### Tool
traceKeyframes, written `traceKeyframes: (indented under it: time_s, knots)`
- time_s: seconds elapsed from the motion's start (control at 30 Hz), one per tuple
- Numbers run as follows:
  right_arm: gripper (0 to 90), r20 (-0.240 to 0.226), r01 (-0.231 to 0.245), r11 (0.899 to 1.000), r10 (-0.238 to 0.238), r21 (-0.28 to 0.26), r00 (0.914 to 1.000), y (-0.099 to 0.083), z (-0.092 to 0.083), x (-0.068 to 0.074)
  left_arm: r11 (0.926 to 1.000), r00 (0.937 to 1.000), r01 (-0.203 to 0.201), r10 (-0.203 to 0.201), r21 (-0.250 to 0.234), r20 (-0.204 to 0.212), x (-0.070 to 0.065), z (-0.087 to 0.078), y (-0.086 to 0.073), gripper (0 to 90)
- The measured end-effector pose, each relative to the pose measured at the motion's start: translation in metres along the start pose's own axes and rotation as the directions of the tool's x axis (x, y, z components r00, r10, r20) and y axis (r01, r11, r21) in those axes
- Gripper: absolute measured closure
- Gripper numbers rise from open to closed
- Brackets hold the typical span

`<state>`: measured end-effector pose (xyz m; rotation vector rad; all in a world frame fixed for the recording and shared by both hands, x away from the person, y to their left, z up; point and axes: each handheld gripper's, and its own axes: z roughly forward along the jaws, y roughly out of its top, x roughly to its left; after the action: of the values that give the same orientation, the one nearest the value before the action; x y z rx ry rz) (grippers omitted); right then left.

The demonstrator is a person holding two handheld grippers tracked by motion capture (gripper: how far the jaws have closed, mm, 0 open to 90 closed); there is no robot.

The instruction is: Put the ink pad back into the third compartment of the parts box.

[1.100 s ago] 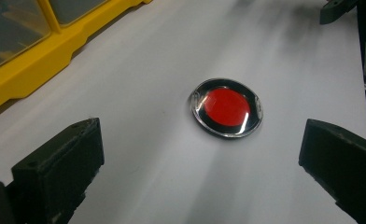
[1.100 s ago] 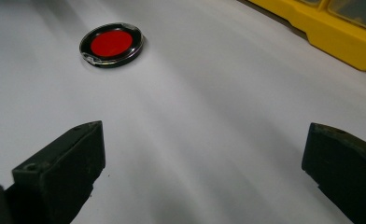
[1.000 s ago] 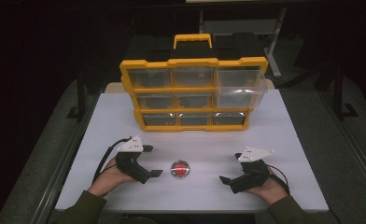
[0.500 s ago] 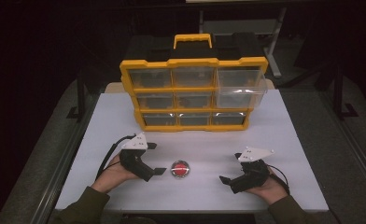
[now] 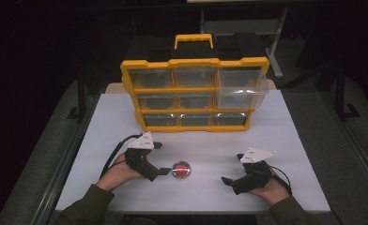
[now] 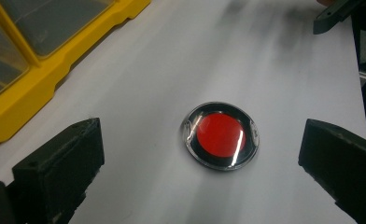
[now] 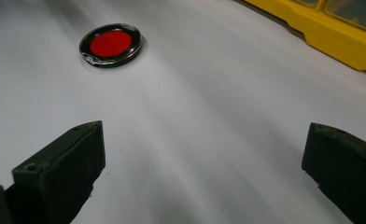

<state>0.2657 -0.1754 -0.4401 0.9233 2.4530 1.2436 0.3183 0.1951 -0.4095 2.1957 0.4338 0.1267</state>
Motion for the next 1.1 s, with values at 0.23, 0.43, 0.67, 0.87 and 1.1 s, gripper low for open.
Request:
traceKeyframes:
  time_s: [0.23, 0.43, 0.67, 0.87, 1.1]
  knots:
    - [0.0, -0.007, -0.005, 1.000, 0.005, -0.016, 1.0000, -0.003, 0.000, -0.001, 1.0000, 1.0000, -0.002, 0.002, 0.003, 0.006, 0.001, 0.005, 0.005, 0.0]
    - [0.0, -0.013, 0.002, 1.000, -0.002, -0.019, 0.9999, -0.002, 0.001, -0.001, 1.0000, 1.0000, -0.004, 0.004, 0.007, 0.005, 0.001, 0.007, 0.006, 0.0]
    - [0.0, -0.018, 0.012, 1.000, -0.013, -0.016, 0.9998, -0.001, 0.002, 0.000, 0.9998, 0.9999, -0.014, 0.014, 0.011, 0.007, -0.001, 0.012, 0.008, 0.0]
    - [0.0, -0.016, 0.012, 1.000, -0.012, -0.018, 0.9998, 0.000, 0.002, 0.000, 0.9999, 0.9998, -0.013, 0.013, 0.009, 0.013, -0.002, 0.016, 0.011, 0.0]
    - [0.0, -0.017, 0.008, 1.000, -0.009, -0.014, 0.9998, 0.000, 0.002, 0.000, 0.9998, 0.9997, -0.015, 0.015, 0.014, 0.021, -0.003, 0.022, 0.014, 0.0]
